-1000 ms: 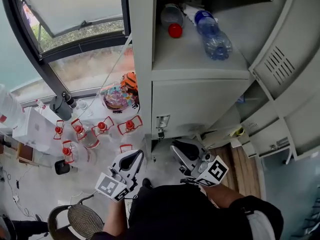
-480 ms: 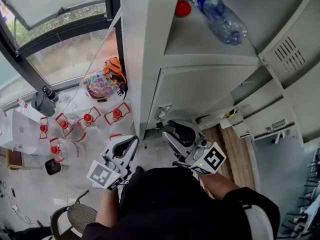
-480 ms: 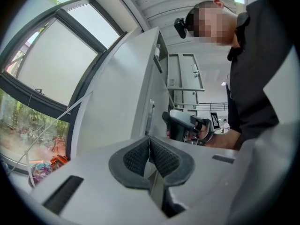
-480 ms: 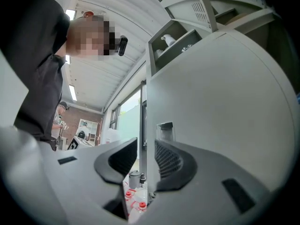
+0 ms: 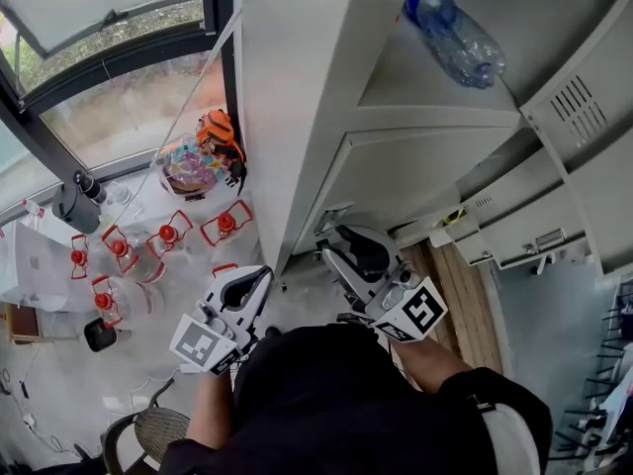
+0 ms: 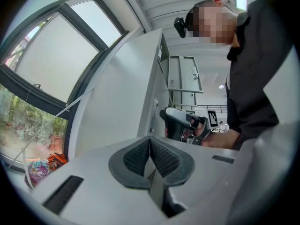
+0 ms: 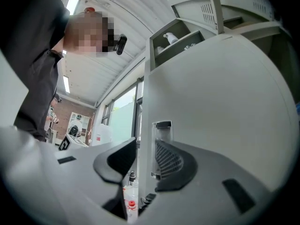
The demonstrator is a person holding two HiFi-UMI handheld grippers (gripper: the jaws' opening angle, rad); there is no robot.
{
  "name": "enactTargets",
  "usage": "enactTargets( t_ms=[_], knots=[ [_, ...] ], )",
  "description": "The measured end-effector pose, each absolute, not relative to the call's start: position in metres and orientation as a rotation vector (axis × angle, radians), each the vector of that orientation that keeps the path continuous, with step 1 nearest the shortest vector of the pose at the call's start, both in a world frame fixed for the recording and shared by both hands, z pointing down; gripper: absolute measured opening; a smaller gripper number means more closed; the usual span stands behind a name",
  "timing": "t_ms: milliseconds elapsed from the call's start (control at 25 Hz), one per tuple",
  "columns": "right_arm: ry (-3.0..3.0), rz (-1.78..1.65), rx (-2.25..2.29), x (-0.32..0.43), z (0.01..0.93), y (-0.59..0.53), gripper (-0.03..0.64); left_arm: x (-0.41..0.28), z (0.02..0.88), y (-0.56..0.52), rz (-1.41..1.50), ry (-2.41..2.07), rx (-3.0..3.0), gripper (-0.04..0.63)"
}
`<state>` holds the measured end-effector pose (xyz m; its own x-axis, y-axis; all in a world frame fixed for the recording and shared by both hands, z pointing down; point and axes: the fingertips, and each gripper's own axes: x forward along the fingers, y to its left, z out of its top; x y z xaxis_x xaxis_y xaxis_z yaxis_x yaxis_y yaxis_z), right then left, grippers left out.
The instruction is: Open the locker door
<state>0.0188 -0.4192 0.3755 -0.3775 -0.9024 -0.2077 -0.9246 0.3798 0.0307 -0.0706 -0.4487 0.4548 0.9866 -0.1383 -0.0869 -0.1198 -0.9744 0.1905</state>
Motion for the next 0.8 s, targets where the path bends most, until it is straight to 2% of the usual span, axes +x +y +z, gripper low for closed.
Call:
enactTargets(
  t_ms=[800],
  knots=[
    [2.399, 0.144, -1.817, 0.02, 0.386, -0.445, 0.112, -0.083, 0.462, -0.461, -0.156, -0.142, 2.886, 0.017]
  ],
)
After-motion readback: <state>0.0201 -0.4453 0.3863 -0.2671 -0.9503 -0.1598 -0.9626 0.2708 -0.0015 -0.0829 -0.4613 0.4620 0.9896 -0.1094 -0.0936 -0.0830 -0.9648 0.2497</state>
